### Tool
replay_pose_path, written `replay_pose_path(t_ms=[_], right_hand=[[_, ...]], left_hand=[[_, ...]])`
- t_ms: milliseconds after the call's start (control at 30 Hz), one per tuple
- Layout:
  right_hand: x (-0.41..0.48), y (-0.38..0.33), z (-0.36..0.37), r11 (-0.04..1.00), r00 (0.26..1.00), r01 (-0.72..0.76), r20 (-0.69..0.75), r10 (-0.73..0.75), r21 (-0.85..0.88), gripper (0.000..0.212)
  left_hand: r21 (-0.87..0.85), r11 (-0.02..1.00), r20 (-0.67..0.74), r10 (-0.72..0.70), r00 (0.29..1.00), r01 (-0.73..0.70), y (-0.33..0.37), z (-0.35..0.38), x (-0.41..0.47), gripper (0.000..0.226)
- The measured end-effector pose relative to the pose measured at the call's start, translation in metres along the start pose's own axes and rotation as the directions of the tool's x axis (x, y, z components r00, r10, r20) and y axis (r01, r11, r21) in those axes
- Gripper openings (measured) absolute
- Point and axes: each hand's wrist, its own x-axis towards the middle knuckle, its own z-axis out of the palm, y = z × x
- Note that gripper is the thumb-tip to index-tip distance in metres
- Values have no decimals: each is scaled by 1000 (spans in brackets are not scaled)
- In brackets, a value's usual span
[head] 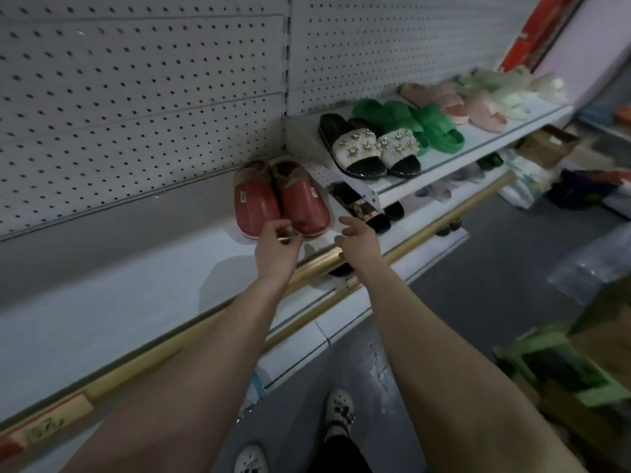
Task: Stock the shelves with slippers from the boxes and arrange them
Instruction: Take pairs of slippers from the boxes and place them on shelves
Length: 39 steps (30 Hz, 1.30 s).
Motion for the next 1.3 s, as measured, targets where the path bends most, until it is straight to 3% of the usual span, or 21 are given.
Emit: replay_pose_path(t_ms=[200, 367, 667, 1100, 1300], right_hand=[[-47, 36, -50, 998, 996, -16, -85, 21, 55, 43], [-79, 77, -108, 996, 979, -49, -193, 63, 80, 42], [-142, 164, -245, 979, 911, -134, -368, 183, 155, 42], [-253, 325, -447, 901, 739, -317, -518, 430, 295, 43], [-274, 389, -488, 818, 614, -362, -546, 570, 447, 38]], left_hand=[[-13, 1000, 221, -19, 975, 22, 8, 50, -45, 27], [-17, 1000, 409, -3, 913, 10, 13, 103, -90, 25], [11, 1000, 604, 17, 797, -29, 19, 230, -201, 19], [60, 998, 845, -49, 533, -3, 8, 417, -395, 16], [157, 980, 918, -99, 385, -123, -15, 474, -435, 23]])
